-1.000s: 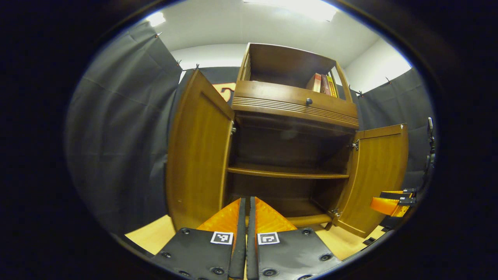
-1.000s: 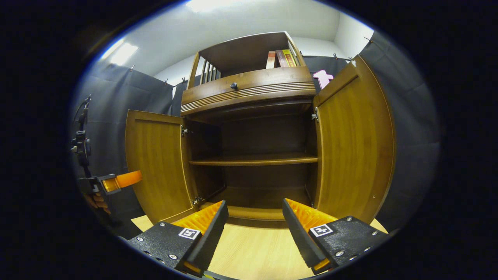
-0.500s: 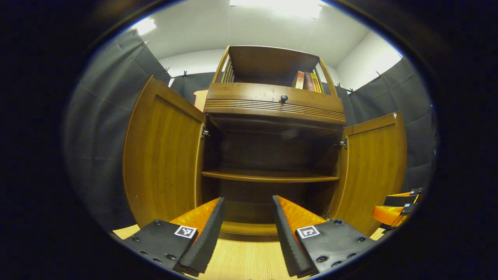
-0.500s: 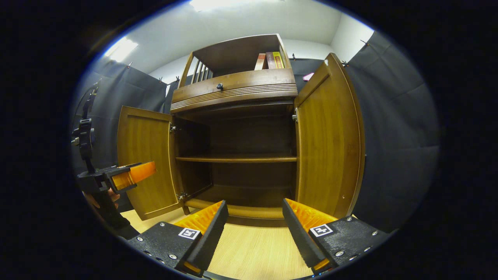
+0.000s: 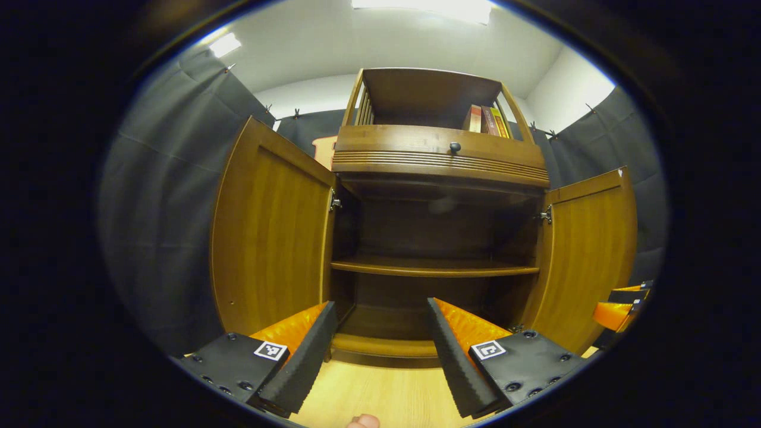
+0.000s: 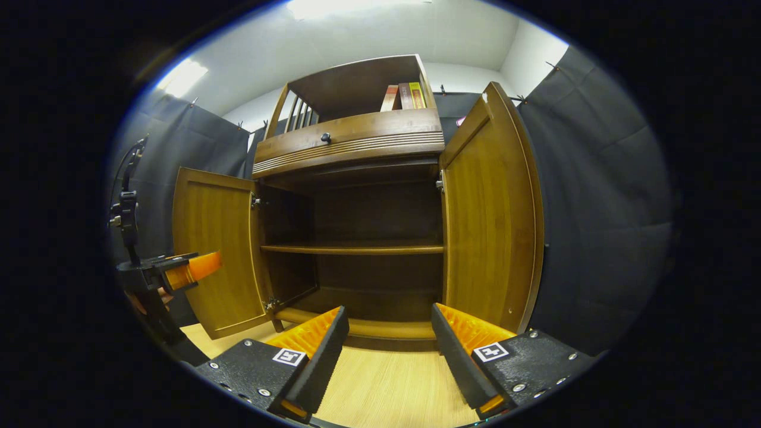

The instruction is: Open the right door of the double-door shoe cabinet with the right hand, and open the left door with the left hand.

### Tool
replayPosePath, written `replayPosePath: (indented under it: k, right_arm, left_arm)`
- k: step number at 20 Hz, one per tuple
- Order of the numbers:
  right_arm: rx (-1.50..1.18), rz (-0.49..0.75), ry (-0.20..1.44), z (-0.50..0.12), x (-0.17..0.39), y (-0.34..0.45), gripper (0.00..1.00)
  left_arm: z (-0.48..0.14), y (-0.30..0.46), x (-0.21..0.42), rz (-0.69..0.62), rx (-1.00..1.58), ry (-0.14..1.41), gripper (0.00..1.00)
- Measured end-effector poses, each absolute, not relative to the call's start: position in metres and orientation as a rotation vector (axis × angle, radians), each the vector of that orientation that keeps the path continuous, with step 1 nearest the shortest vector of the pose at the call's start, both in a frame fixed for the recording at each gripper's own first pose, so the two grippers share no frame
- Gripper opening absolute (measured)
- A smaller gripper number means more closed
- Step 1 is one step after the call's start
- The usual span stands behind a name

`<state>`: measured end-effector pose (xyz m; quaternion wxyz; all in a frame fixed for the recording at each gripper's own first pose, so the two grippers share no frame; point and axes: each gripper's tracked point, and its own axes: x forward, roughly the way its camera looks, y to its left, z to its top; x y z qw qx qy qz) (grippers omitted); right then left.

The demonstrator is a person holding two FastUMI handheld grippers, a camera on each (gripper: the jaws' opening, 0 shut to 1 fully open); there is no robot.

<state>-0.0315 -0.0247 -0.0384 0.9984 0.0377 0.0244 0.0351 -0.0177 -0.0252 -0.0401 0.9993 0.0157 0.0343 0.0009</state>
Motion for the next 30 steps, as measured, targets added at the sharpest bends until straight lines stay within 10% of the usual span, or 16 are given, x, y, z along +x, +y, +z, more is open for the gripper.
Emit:
replayPosePath:
  k: [30]
  right_arm:
    - [0.069,0.060,0.085,-0.041,-0.048,-0.019,0.87]
  left_arm:
    - [-0.010,-0.007,-0.032,0.045,0.038,0.023,0.95]
